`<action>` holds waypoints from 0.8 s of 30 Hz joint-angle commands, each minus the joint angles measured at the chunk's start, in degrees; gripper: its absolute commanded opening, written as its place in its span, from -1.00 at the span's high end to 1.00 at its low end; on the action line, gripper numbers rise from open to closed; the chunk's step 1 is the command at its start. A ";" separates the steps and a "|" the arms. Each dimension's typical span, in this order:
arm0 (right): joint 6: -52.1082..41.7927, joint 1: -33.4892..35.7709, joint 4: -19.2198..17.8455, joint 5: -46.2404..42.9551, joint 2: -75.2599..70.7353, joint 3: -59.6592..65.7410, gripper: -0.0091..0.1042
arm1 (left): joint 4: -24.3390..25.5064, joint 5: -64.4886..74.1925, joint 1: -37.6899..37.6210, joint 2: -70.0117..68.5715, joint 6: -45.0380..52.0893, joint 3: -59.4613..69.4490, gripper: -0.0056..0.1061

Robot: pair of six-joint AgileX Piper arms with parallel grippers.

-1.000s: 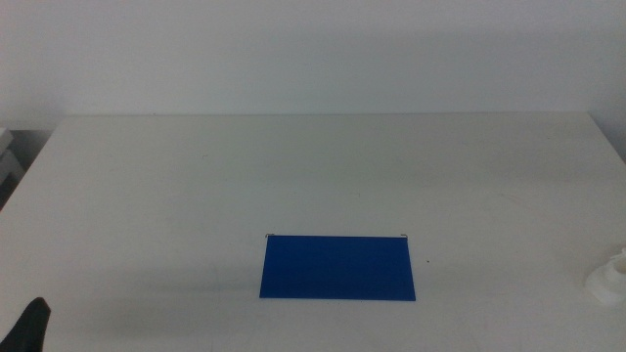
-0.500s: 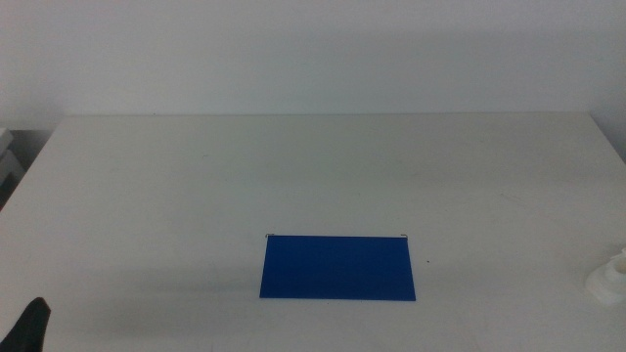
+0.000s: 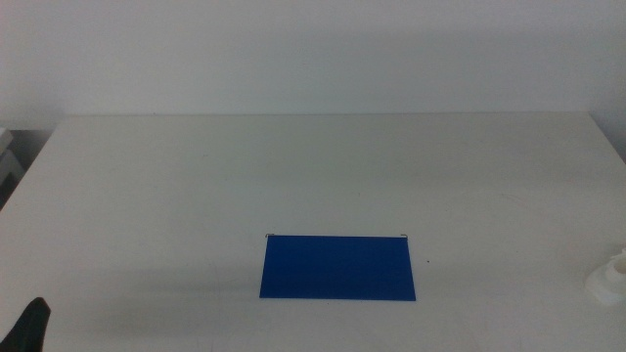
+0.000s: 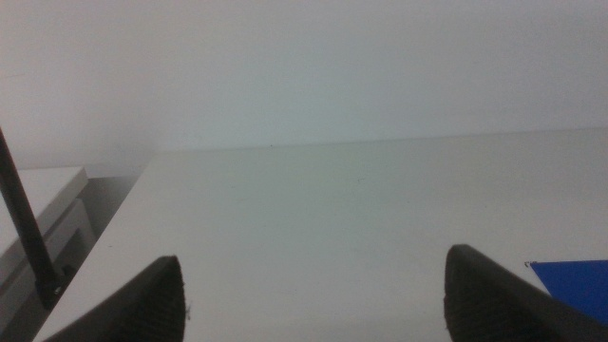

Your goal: Use one arm to grab the shoe from the table and place it on the mat.

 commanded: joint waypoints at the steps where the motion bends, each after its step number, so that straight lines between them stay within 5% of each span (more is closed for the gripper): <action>1: -0.10 -0.20 -3.81 -2.01 -1.07 -1.86 -0.78 | -0.55 -4.72 -0.25 -0.79 -0.28 0.40 -0.78; 10: 0.41 -0.20 -1.30 4.53 -0.72 -1.86 -0.73 | -0.55 -4.72 -0.25 -0.79 -0.28 0.40 -0.78; 24: 22.02 -0.54 -1.82 14.09 8.71 -6.40 -0.71 | -0.55 -4.72 -0.25 -0.79 -0.28 0.40 -0.78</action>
